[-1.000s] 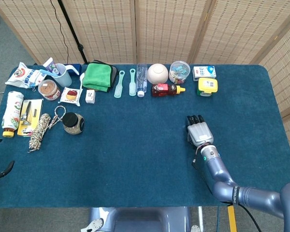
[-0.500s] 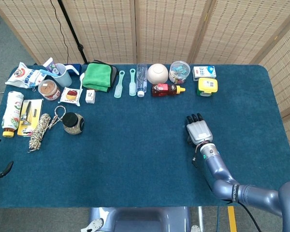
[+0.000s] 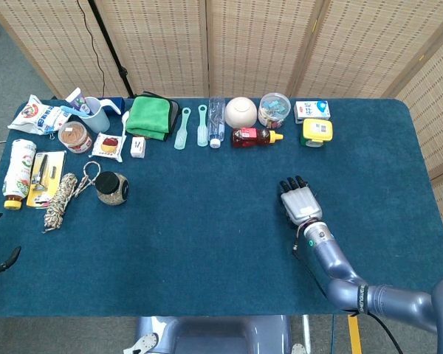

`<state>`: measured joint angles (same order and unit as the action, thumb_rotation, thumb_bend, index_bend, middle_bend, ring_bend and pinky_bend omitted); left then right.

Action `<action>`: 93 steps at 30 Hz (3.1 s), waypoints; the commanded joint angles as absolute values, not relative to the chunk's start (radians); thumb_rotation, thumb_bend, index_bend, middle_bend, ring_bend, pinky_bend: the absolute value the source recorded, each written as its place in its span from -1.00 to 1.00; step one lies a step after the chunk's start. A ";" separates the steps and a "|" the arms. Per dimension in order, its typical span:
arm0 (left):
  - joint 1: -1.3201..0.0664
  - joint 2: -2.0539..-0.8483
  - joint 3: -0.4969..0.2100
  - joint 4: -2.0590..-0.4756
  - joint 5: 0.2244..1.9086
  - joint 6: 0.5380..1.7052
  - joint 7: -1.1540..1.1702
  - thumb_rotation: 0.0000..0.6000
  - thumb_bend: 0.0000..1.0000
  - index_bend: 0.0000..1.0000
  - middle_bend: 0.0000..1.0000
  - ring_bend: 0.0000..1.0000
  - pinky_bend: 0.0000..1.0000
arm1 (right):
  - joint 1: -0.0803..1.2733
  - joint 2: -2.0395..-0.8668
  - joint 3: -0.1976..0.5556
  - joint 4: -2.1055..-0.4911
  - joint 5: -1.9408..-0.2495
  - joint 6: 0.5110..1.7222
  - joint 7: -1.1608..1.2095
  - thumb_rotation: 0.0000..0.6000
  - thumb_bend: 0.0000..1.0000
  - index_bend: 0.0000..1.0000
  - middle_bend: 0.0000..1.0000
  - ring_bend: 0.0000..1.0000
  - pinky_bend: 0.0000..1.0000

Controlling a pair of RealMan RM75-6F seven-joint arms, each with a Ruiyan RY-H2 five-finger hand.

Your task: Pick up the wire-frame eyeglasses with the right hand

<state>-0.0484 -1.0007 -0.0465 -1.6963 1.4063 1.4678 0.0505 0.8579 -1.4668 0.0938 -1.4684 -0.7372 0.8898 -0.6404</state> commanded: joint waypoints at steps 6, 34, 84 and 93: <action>-0.045 -1.002 -0.046 -1.694 1.408 1.471 0.041 -0.07 -0.50 -0.60 -0.97 -0.91 -0.84 | 0.824 -1.372 0.142 -1.582 -0.810 0.888 -0.492 1.00 -0.57 -0.46 -0.81 -0.88 -0.81; -0.043 -1.000 -0.045 -1.698 1.420 1.476 0.040 -0.07 -0.50 -0.60 -0.97 -0.91 -0.84 | 0.778 -1.332 0.054 -1.541 -0.836 0.855 -0.457 1.00 -0.57 -0.28 -0.71 -0.82 -0.74; -0.021 -1.001 -0.035 -1.713 1.434 1.510 0.040 -0.07 -0.50 -0.60 -0.97 -0.91 -0.84 | 0.563 -1.129 0.083 -1.720 -1.058 1.087 -0.244 1.00 -0.57 -0.57 -0.86 -0.91 -0.90; -0.005 -1.020 -0.016 -1.730 1.465 1.531 0.058 -0.07 -0.50 -0.60 -0.97 -0.91 -0.84 | 0.430 -1.145 0.060 -1.750 -1.155 1.296 -0.245 1.00 -0.57 -0.74 -0.95 -1.00 -1.00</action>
